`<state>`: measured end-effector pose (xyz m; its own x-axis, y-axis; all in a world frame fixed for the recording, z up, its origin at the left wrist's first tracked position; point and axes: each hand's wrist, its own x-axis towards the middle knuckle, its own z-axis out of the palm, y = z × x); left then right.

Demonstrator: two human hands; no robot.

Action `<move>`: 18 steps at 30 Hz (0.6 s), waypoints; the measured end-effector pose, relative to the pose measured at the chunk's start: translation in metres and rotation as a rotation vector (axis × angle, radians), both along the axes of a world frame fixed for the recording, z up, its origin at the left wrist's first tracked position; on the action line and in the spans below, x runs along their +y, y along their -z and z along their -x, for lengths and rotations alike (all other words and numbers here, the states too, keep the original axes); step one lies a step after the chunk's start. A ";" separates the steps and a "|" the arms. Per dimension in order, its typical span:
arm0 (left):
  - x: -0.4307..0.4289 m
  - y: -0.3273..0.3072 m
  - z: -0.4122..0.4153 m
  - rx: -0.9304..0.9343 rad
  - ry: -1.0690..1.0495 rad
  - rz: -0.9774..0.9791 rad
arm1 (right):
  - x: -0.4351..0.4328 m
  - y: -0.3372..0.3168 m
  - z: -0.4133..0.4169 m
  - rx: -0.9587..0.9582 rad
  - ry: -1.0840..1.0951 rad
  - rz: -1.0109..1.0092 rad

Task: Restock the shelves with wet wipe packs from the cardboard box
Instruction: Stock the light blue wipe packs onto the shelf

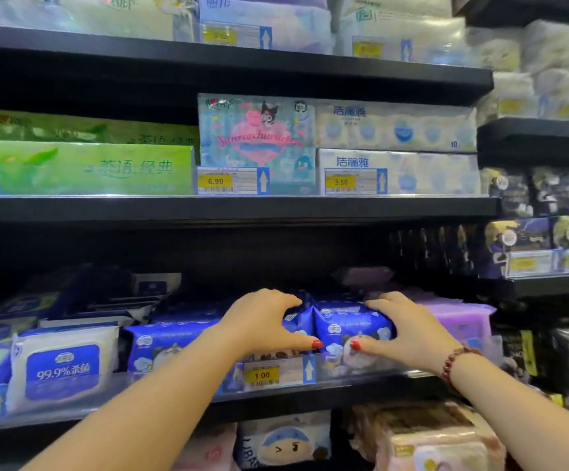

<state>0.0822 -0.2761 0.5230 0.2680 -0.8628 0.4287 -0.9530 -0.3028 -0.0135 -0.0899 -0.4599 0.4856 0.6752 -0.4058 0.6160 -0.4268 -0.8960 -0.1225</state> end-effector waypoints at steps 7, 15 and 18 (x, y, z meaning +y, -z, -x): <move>-0.040 0.000 0.007 0.118 -0.040 -0.068 | -0.012 -0.009 0.000 0.019 -0.060 -0.131; -0.063 0.001 0.015 0.172 0.042 -0.037 | -0.029 -0.017 0.014 0.083 -0.040 -0.130; -0.060 0.000 0.013 -0.017 0.063 -0.026 | -0.029 -0.016 0.013 0.059 -0.047 -0.160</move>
<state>0.0688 -0.3364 0.5228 0.2057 -0.8886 0.4099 -0.9697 -0.2414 -0.0366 -0.1032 -0.4887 0.5016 0.7287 -0.4630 0.5046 -0.3958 -0.8860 -0.2413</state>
